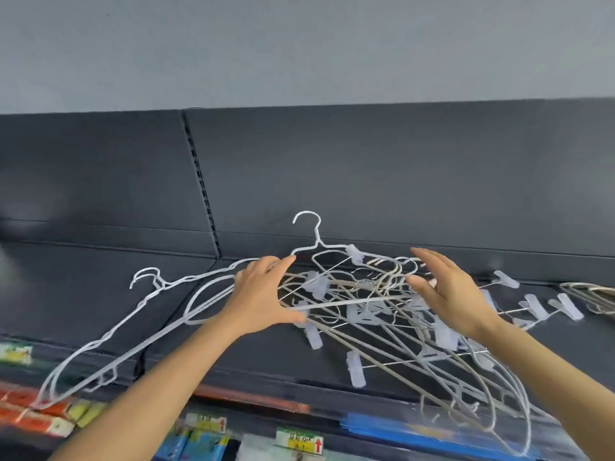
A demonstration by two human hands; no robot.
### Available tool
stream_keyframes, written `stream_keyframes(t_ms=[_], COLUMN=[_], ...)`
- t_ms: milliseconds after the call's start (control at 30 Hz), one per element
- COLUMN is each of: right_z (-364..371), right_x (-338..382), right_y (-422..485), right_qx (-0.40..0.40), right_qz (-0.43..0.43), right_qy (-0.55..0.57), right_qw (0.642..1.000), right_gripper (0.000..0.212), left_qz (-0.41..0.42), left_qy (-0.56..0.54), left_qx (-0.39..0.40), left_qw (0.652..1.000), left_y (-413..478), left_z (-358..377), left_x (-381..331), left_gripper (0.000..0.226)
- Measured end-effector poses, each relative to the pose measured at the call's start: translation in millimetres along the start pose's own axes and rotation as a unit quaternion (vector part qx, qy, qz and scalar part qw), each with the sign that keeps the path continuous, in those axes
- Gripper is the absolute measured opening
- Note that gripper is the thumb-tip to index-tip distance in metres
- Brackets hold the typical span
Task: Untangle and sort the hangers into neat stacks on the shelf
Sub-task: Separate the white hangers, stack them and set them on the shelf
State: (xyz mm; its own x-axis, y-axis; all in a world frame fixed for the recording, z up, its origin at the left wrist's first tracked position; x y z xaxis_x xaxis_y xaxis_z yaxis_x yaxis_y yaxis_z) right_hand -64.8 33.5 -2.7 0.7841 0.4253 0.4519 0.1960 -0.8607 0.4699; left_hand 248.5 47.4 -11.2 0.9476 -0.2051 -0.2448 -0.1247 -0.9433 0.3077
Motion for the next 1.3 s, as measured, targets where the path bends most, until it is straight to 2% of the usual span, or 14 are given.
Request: stream_keyframes(t_ms=[167,267,400,533,633,733,867,967,1100,1300], right_z=[45.3,61.8,77.7,87.8,90.2,89.4,86.0,82.9,79.4,71.8], right_x=[40.5,53.2,56.9,60.9,60.2,55.7,46.7,42.1,39.4,36.4], right_y=[15.7,22.6,29.3,35.2,34.4,31.6,27.5,24.6,21.6,11.0], right_qx=[0.024,0.036,0.059,0.071,0.090,0.094,0.104,0.113,0.115,0.126], right_qz=[-0.015,-0.039,-0.030,-0.032,-0.025,-0.028,-0.014,-0.011,-0.020,-0.022], right_qy=[0.021,0.011,0.008,0.010,0.009,0.004,-0.008,-0.011,-0.014,-0.024], right_qw=[0.999,0.999,0.998,0.997,0.996,0.995,0.994,0.994,0.993,0.991], right_gripper=[0.054,0.058,0.064,0.066,0.065,0.068,0.052,0.050,0.051,0.050], left_qz=[-0.092,-0.159,-0.250,-0.326,-0.350,-0.357,-0.378,-0.369,-0.321,-0.185], left_qy=[0.003,0.028,0.059,0.103,0.118,0.119,0.098,0.118,0.145,0.083], left_qx=[-0.024,-0.039,-0.062,-0.035,-0.009,0.011,0.051,0.072,0.063,0.023], left_qw=[0.995,0.986,0.965,0.939,0.929,0.927,0.919,0.919,0.934,0.979], left_y=[-31.8,-50.2,-72.7,-87.5,-88.7,-85.1,-81.2,-78.8,-64.0,-26.8], left_z=[-27.3,-41.2,-53.3,-53.5,-48.6,-42.6,-31.3,-23.7,-19.0,-7.6], left_x=[74.1,114.3,159.3,186.0,198.9,202.7,205.5,205.7,190.1,124.3], left_gripper=[0.105,0.106,0.104,0.105,0.107,0.104,0.105,0.104,0.100,0.087])
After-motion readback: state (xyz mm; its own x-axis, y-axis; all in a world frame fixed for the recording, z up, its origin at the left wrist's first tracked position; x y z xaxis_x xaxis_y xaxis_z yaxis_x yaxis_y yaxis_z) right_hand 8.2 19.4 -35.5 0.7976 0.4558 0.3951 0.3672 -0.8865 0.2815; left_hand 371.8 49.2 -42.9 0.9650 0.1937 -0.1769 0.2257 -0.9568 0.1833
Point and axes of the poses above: each hand's wrist, its own y-axis towards the middle knuckle, its own z-axis out of the palm, x = y × z, the point moved 2 cm from there along y, towards the middle knuckle, and after that the axes turned 6 degrees about -x, right-handed, at the moved point
